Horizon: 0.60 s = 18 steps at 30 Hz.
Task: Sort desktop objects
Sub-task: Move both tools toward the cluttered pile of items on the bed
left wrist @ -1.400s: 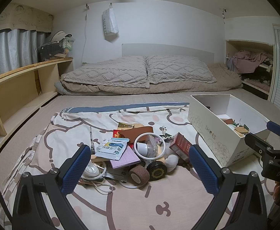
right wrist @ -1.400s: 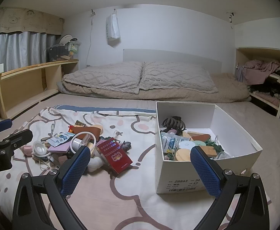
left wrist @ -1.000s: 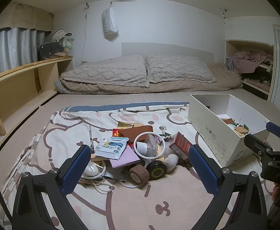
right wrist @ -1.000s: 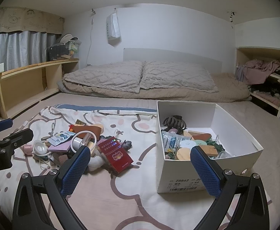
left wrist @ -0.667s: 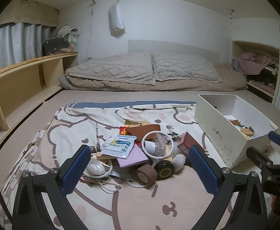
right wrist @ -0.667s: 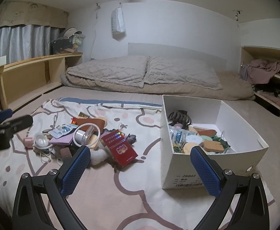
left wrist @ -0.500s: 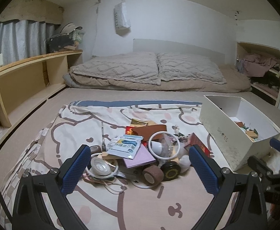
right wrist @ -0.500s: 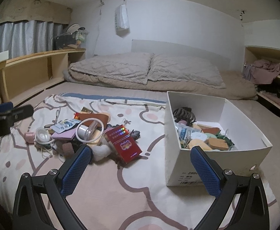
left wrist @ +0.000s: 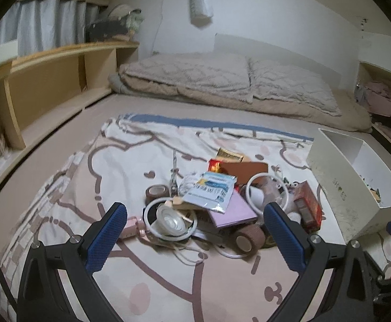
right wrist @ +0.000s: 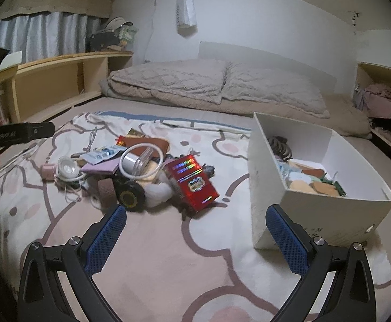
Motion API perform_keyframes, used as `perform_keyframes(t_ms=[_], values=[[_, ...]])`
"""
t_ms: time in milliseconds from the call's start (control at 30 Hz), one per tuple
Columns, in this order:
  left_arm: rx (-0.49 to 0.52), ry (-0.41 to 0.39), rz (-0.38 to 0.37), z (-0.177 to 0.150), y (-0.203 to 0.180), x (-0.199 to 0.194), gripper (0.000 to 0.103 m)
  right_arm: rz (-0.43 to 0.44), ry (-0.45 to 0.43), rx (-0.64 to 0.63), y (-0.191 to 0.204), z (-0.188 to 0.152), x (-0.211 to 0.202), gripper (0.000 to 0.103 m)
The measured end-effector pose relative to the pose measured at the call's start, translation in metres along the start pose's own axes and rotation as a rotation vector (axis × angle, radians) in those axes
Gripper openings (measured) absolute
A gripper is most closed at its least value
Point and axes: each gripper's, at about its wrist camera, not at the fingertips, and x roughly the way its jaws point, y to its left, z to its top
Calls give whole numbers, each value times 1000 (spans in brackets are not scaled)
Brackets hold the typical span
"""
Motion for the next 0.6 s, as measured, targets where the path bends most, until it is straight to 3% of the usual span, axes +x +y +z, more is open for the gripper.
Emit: perform_keyframes(t_ms=[167, 367, 600], values=[[-15, 105, -29, -7, 2, 22, 103, 28, 41, -17, 12, -9, 10, 103], [68, 219, -19, -25, -15, 48, 103, 50, 79, -39, 25, -17, 19, 103], [149, 257, -16, -34, -35, 65, 103, 66, 116, -66, 35, -27, 26, 103]])
